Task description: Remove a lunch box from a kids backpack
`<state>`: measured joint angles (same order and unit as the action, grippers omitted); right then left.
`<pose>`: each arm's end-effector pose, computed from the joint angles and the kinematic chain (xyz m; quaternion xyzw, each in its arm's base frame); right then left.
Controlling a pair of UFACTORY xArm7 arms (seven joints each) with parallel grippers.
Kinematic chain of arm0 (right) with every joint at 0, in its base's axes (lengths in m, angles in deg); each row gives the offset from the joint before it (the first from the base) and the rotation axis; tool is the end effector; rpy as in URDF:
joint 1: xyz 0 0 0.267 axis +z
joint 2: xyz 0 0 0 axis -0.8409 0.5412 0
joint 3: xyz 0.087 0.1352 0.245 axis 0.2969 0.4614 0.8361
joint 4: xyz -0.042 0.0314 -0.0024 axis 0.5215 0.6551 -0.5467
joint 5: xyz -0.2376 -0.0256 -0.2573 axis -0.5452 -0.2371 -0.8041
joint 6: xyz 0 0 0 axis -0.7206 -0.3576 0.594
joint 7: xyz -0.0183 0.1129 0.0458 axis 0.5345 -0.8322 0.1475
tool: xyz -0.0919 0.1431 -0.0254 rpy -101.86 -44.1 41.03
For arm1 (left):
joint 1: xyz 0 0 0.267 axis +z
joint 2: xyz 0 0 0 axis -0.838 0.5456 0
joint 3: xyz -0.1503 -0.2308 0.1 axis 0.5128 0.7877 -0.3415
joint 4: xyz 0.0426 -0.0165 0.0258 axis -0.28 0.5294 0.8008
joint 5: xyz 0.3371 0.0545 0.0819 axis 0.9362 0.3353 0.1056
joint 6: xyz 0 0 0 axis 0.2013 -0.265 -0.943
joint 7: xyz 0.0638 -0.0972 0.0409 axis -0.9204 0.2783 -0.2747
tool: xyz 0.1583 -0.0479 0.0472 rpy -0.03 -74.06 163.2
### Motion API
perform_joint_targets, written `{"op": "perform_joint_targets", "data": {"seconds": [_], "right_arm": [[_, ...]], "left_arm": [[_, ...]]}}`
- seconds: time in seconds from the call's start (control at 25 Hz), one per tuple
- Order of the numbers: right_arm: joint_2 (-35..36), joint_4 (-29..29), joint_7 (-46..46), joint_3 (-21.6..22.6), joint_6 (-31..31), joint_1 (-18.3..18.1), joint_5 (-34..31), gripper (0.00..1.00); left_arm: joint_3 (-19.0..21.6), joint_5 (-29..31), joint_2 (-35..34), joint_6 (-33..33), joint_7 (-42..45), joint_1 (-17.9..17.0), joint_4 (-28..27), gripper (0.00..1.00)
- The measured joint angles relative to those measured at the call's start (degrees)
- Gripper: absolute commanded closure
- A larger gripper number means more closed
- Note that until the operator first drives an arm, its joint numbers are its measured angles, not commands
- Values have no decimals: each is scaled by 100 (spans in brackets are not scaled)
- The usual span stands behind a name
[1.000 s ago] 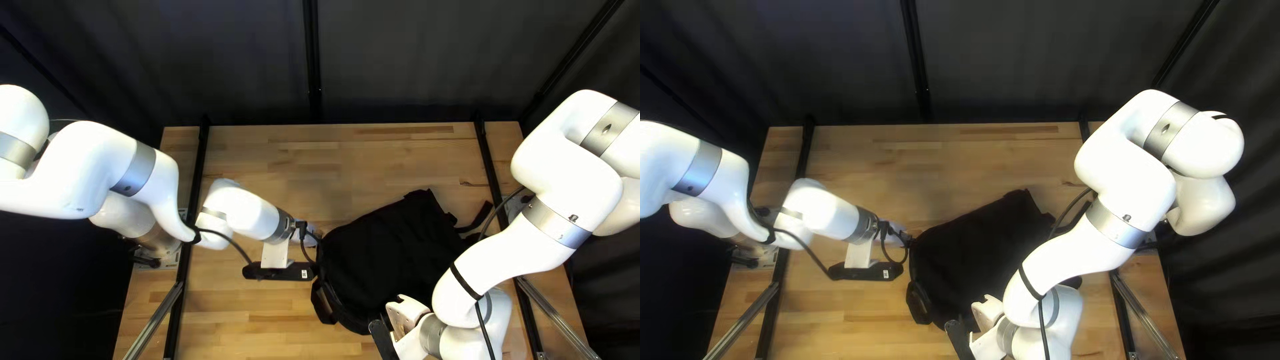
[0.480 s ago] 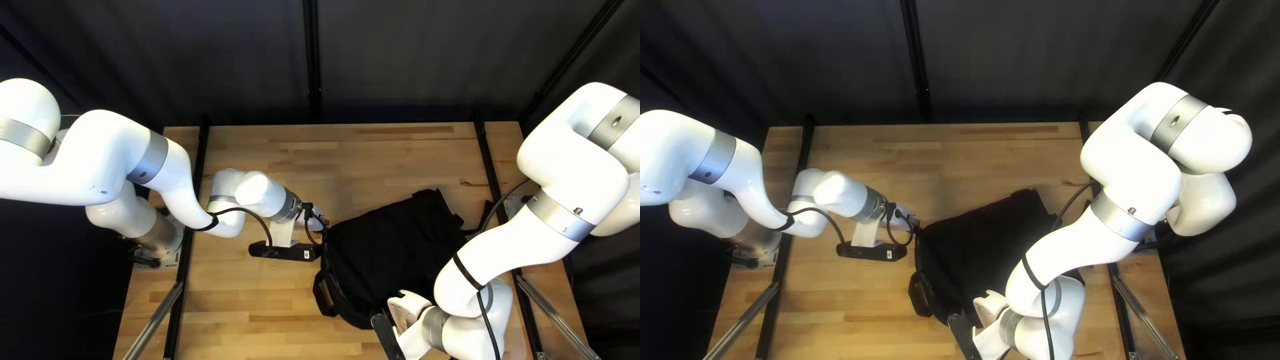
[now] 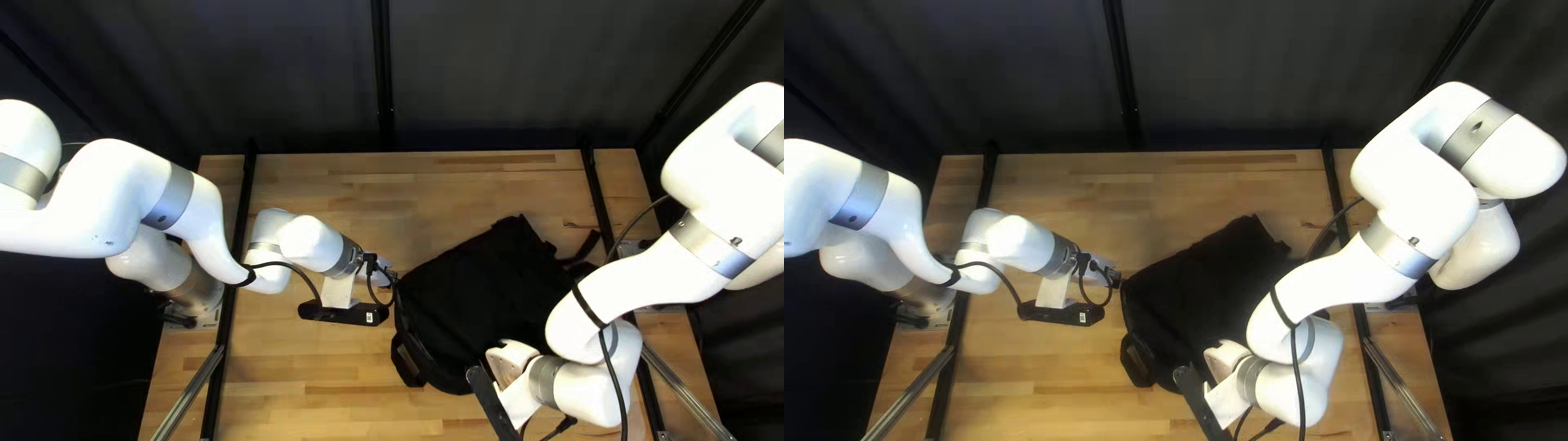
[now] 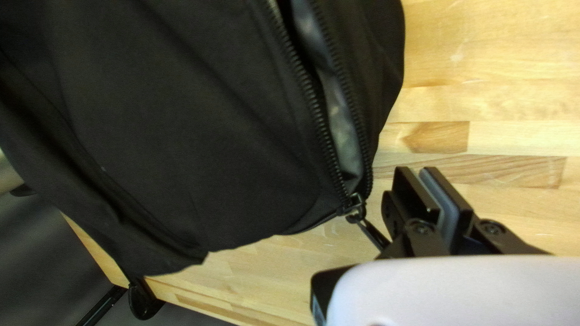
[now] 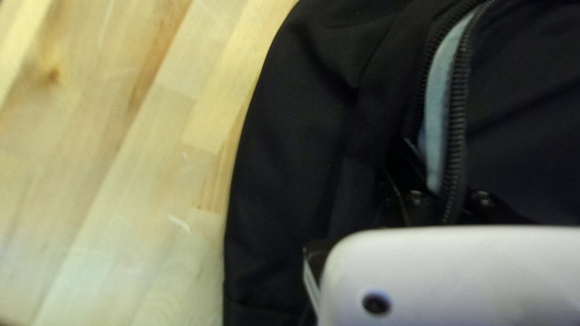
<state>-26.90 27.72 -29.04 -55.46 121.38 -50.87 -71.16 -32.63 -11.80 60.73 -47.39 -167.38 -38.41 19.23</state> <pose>0.4319 0.1998 0.1031 0.9164 0.3018 0.1504 0.2158 0.4409 -0.0455 0.1089 -0.6137 0.7608 -0.1189 0.1746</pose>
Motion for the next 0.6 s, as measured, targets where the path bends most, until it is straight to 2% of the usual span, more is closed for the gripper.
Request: {"op": "perform_joint_targets", "data": {"seconds": [0.28,0.56,0.6], "right_arm": [[-690,-586,1177,-122,-324,-197,823,100],[-1408,-1268,2497,-477,-677,-258,1652,100],[-1526,-1377,2686,-545,-717,-250,1762,97]], "left_arm": [[338,154,-176,-21,453,10,172,100],[589,229,-206,-86,743,-8,155,100],[635,272,-180,-104,791,10,112,100]]}}
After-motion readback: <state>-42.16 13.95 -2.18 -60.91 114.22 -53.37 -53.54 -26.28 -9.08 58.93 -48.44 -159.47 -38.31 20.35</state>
